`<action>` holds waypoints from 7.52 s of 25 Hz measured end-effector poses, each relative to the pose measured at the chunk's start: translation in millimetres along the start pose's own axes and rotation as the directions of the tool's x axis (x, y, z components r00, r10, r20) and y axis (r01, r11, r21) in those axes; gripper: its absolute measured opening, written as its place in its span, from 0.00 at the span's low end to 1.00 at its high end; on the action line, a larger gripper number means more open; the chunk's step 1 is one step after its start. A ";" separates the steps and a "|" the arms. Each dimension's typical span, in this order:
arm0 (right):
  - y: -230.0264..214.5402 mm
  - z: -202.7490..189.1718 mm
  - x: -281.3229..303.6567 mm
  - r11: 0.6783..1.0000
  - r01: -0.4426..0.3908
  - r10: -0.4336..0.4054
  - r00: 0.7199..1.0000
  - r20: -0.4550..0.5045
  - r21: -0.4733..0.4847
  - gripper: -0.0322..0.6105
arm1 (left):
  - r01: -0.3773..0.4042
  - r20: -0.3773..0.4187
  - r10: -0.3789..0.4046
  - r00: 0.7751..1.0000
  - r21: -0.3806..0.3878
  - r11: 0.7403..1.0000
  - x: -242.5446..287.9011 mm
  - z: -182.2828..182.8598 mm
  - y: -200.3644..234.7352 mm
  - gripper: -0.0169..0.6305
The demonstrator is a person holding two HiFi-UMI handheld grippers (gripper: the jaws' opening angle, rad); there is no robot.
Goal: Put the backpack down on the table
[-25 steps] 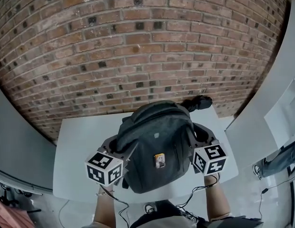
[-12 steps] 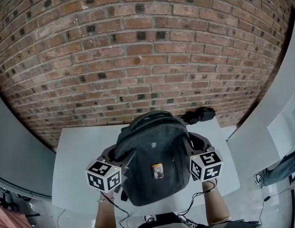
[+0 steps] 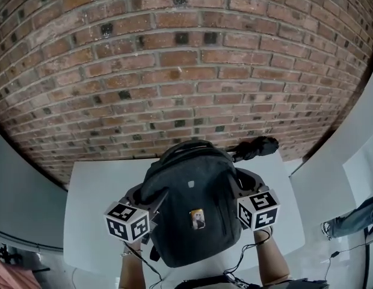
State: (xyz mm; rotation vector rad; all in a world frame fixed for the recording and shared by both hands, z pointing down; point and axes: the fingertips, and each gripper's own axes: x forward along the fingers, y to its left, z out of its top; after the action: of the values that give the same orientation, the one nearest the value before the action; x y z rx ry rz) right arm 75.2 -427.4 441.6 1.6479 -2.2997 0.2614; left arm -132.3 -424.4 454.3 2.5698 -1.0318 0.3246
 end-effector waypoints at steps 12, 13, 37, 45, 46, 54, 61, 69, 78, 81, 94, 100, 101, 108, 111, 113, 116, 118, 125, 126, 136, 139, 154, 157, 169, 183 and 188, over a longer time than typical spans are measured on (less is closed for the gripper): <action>-10.6 -17.9 48.7 0.999 -0.029 0.030 0.998 -0.062 0.015 0.15 | -0.034 -0.057 0.031 0.998 -0.047 0.998 33.6 -14.2 35.8 0.34; -12.0 -20.4 52.5 0.999 -0.032 0.033 0.997 -0.069 0.019 0.15 | -0.036 -0.065 0.033 0.997 -0.050 0.998 37.0 -15.8 38.3 0.34; -32.0 -87.4 117.7 0.991 -0.076 0.096 0.976 -0.193 0.106 0.15 | -0.093 -0.225 0.063 0.972 -0.124 0.988 94.5 -71.1 82.7 0.37; -36.7 -107.6 137.6 0.989 -0.090 0.116 0.966 -0.230 0.119 0.15 | -0.104 -0.262 0.060 0.963 -0.158 0.982 110.8 -90.1 95.9 0.37; -37.0 -111.1 139.7 0.988 -0.091 0.118 0.964 -0.237 0.121 0.15 | -0.105 -0.269 0.058 0.961 -0.163 0.981 112.6 -93.2 97.4 0.37; -38.0 -136.9 157.8 0.985 -0.102 0.138 0.950 -0.280 0.138 0.15 | -0.126 -0.322 0.058 0.945 -0.196 0.972 125.4 -115.5 109.2 0.38; -37.8 -157.4 173.7 0.984 -0.111 0.151 0.936 -0.317 0.141 0.15 | -0.147 -0.366 0.054 0.929 -0.231 0.962 135.8 -137.4 122.3 0.39; -36.9 -174.0 186.8 0.986 -0.110 0.147 0.927 -0.344 0.125 0.15 | -0.165 -0.399 0.047 0.916 -0.267 0.950 144.0 -156.2 134.7 0.42; -35.6 -189.9 196.5 0.980 -0.141 0.186 0.904 -0.385 0.144 0.16 | -0.178 -0.417 0.038 0.908 -0.302 0.937 147.5 -172.6 142.0 0.44; -34.9 -191.9 198.2 0.982 -0.137 0.179 0.903 -0.391 0.133 0.16 | -0.178 -0.415 0.036 0.909 -0.309 0.934 148.2 -176.0 143.9 0.44; -49.1 -180.8 189.4 0.959 -0.090 0.172 0.938 -0.300 0.269 0.32 | -0.197 -0.338 0.058 0.939 -0.394 0.898 135.0 -160.8 149.6 0.47; -45.9 -170.8 178.4 0.968 -0.092 0.158 0.947 -0.281 0.233 0.32 | -0.200 -0.271 0.085 0.959 -0.429 0.881 114.4 -144.5 152.3 0.49; -46.0 -165.9 176.3 0.969 -0.092 0.153 0.951 -0.268 0.229 0.32 | -0.201 -0.258 0.095 0.962 -0.427 0.881 110.1 -139.4 151.8 0.49; -43.9 -132.1 152.1 0.975 -0.055 0.098 0.976 -0.192 0.216 0.32 | -0.266 -0.194 0.209 0.958 -0.338 0.903 73.9 -100.8 141.4 0.49; -36.1 -125.3 136.5 0.978 -0.035 0.075 0.979 -0.191 0.205 0.32 | -0.299 -0.166 0.261 0.951 -0.277 0.913 55.8 -86.6 132.4 0.49; -29.6 -121.6 125.2 0.981 -0.024 0.063 0.979 -0.195 0.193 0.32 | -0.305 -0.146 0.276 0.950 -0.255 0.917 45.1 -79.3 122.9 0.49; -20.4 -114.5 104.9 0.983 -0.002 0.038 0.981 -0.192 0.183 0.32 | -0.314 -0.098 0.299 0.949 -0.231 0.921 27.4 -68.9 104.5 0.40; -14.7 -108.5 90.0 0.983 0.012 0.022 0.983 -0.181 0.183 0.32 | -0.327 -0.055 0.323 0.945 -0.209 0.922 14.3 -61.7 92.0 0.25; 12.4 -88.6 29.4 0.979 0.046 -0.020 0.991 -0.130 0.201 0.31 | -0.329 0.040 0.343 0.938 -0.202 0.923 -38.9 -47.1 46.2 0.15; 17.6 -86.0 21.2 0.979 0.046 -0.022 0.992 -0.124 0.197 0.30 | -0.329 0.051 0.346 0.937 -0.204 0.922 -47.6 -46.2 40.4 0.14; 59.7 -63.5 -63.3 0.978 0.078 -0.072 0.997 -0.035 0.192 0.19 | -0.282 0.127 0.311 0.942 -0.204 0.937 -118.5 -43.3 -29.7 0.06; 70.3 -66.2 -85.0 0.974 0.078 -0.074 0.997 -0.024 0.214 0.14 | -0.279 0.145 0.307 0.941 -0.184 0.943 -133.2 -45.1 -48.9 0.06; 86.8 -99.1 -144.3 0.969 0.122 -0.107 0.991 -0.077 0.216 0.11 | -0.251 0.103 0.270 0.957 -0.170 0.953 -138.7 -71.0 -105.6 0.05; 81.6 -99.9 -149.2 0.969 0.121 -0.108 0.992 -0.072 0.214 0.11 | -0.268 0.080 0.283 0.956 -0.162 0.950 -132.1 -75.0 -114.1 0.05; 69.8 -84.4 -150.1 0.992 0.081 -0.074 0.994 -0.079 0.092 0.10 | -0.300 0.067 0.316 0.946 -0.182 0.936 -119.0 -70.0 -127.0 0.05; 71.2 -83.9 -146.2 0.996 0.017 -0.011 0.998 -0.068 0.082 0.10 | -0.372 0.052 0.387 0.921 -0.187 0.909 -128.5 -74.9 -127.7 0.05; 68.8 -82.2 -145.6 0.996 0.005 0.000 0.998 -0.059 0.086 0.10 | -0.379 0.048 0.394 0.918 -0.190 0.906 -127.5 -76.0 -131.1 0.05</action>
State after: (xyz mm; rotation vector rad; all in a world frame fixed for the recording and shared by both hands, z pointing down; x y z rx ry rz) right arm 64.5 -249.2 470.5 1.6600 -2.2718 0.4081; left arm -136.7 -226.4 449.8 2.2249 -1.5342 0.2097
